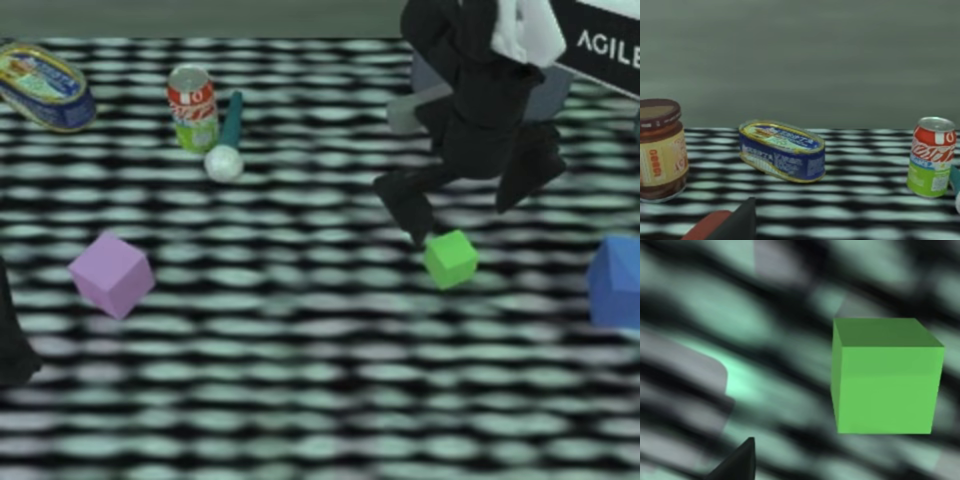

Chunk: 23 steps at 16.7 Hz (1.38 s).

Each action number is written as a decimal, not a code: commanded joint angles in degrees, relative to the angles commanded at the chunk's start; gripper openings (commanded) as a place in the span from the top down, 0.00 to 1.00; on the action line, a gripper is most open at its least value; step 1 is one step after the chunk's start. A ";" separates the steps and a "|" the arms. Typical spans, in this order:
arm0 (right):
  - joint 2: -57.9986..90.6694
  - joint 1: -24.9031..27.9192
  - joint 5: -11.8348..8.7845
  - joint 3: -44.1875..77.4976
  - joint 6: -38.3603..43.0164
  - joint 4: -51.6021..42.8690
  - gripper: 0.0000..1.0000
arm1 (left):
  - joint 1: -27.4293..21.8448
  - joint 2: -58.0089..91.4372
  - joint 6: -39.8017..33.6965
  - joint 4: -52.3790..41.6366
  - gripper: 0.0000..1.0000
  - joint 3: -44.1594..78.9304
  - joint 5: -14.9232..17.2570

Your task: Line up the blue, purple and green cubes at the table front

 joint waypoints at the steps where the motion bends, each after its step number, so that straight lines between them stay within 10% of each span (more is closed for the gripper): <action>1: 0.05 0.03 0.00 -0.18 -0.03 0.19 0.00 | 0.00 0.00 0.00 0.00 0.00 0.00 0.00; 14: 5.38 0.40 0.06 -11.97 0.17 17.26 0.00 | 0.00 0.00 0.00 0.00 0.00 0.00 0.00; 23: 5.38 0.40 0.06 -11.97 0.17 17.26 0.68 | 0.00 0.00 0.00 0.00 0.00 0.00 0.00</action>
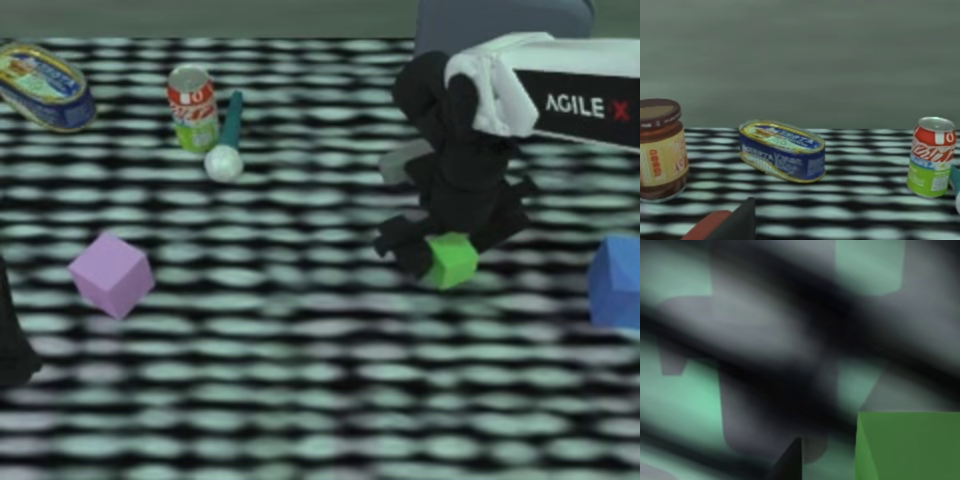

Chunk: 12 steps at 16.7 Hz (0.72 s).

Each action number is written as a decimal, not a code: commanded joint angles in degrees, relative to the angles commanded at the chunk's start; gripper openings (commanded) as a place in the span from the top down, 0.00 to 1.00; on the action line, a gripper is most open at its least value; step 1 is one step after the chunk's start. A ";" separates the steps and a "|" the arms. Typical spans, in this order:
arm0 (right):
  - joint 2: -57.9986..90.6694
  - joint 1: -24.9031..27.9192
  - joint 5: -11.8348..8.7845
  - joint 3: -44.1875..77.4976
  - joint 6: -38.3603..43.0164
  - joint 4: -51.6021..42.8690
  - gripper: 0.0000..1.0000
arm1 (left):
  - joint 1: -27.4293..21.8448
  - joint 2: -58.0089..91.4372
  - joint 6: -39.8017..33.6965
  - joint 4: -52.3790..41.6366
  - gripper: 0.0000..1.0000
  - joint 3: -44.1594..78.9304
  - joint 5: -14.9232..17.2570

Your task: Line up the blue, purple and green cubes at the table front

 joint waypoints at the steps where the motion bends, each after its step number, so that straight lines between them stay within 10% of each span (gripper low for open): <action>1: 0.00 0.00 0.00 0.00 0.00 0.00 0.75 | 0.00 0.00 0.00 0.00 0.00 0.00 0.00; 4: 0.00 0.00 0.00 0.00 0.00 0.00 0.98 | 0.00 0.00 0.00 0.00 0.00 0.00 0.00; 12: 0.00 0.00 0.00 0.00 0.00 0.00 1.00 | 0.00 0.00 0.00 0.00 0.00 0.00 0.00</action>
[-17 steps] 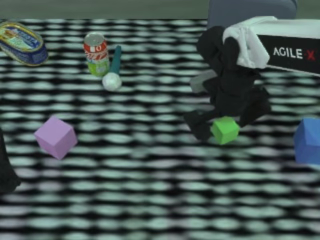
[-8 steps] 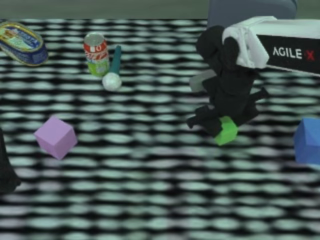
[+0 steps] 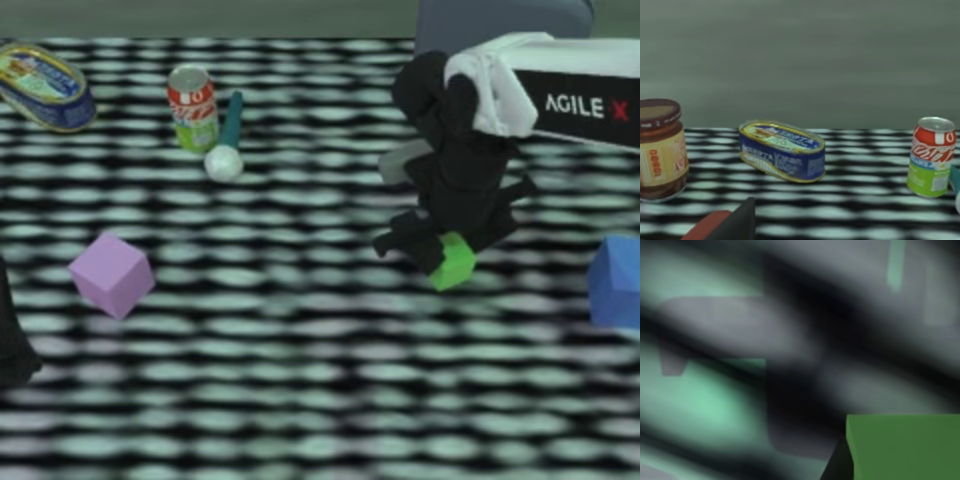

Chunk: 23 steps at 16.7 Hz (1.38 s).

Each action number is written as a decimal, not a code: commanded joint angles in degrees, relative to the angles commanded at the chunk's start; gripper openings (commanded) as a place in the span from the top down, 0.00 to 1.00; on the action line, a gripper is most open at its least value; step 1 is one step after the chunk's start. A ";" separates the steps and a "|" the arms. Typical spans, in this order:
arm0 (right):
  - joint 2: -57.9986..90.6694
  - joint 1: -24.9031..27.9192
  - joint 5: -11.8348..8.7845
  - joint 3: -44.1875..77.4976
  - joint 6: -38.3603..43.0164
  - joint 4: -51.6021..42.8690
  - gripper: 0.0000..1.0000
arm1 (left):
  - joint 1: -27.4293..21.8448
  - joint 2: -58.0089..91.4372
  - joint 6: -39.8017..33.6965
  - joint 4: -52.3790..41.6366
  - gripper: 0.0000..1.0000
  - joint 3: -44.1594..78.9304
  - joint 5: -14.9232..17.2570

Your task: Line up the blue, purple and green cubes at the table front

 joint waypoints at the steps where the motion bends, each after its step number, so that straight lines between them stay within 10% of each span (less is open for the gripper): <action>1: -1.97 -0.16 0.09 0.66 0.00 -0.58 1.00 | 0.00 0.00 0.00 0.00 0.00 0.00 0.00; 16: -6.31 0.50 0.06 9.56 0.78 -13.97 1.00 | 0.00 0.00 0.00 0.00 0.00 0.00 0.00; 23: -19.71 8.80 0.63 -7.37 21.76 -11.12 1.00 | 0.00 0.00 0.00 0.00 0.00 0.00 0.00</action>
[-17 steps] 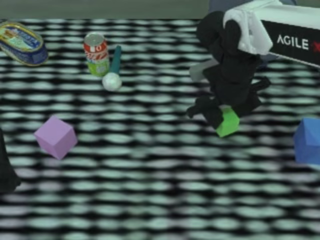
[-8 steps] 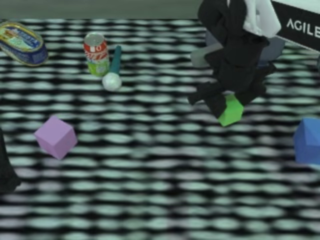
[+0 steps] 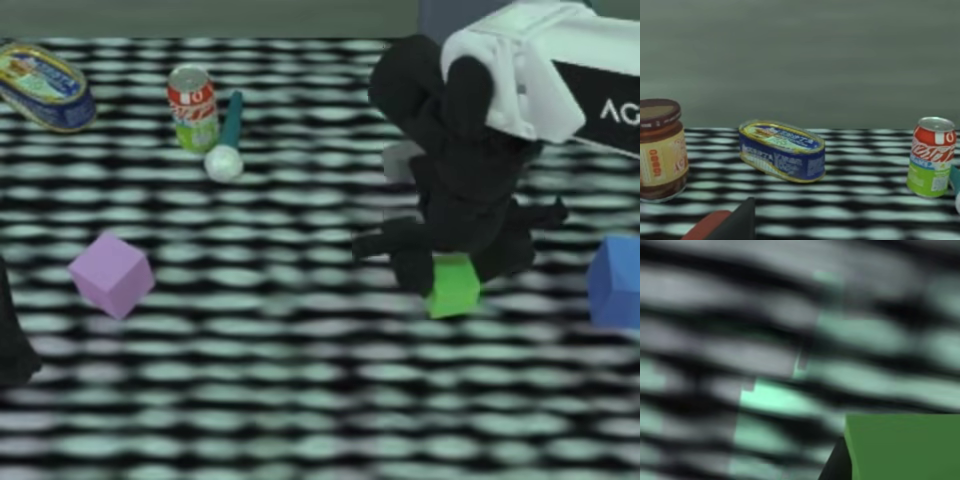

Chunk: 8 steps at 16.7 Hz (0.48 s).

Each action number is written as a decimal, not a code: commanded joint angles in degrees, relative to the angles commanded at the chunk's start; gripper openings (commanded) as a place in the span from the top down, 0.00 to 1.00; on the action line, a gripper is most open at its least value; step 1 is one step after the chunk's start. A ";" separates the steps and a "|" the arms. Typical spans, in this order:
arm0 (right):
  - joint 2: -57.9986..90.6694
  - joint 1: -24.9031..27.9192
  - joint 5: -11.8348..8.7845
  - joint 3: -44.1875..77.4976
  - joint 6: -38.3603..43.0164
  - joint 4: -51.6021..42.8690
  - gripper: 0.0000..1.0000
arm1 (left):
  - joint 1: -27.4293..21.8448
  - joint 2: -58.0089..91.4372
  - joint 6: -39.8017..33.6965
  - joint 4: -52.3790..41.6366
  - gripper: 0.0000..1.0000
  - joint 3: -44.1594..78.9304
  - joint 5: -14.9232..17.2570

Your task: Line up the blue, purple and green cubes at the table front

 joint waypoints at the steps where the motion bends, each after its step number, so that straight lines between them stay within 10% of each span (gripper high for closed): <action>1: -2.53 1.59 0.10 -3.47 4.42 0.50 1.00 | 0.00 0.00 0.00 0.00 0.00 0.00 0.00; 8: -14.63 8.81 0.63 -17.75 20.16 3.36 1.00 | 0.00 0.00 0.00 0.00 0.00 0.00 0.00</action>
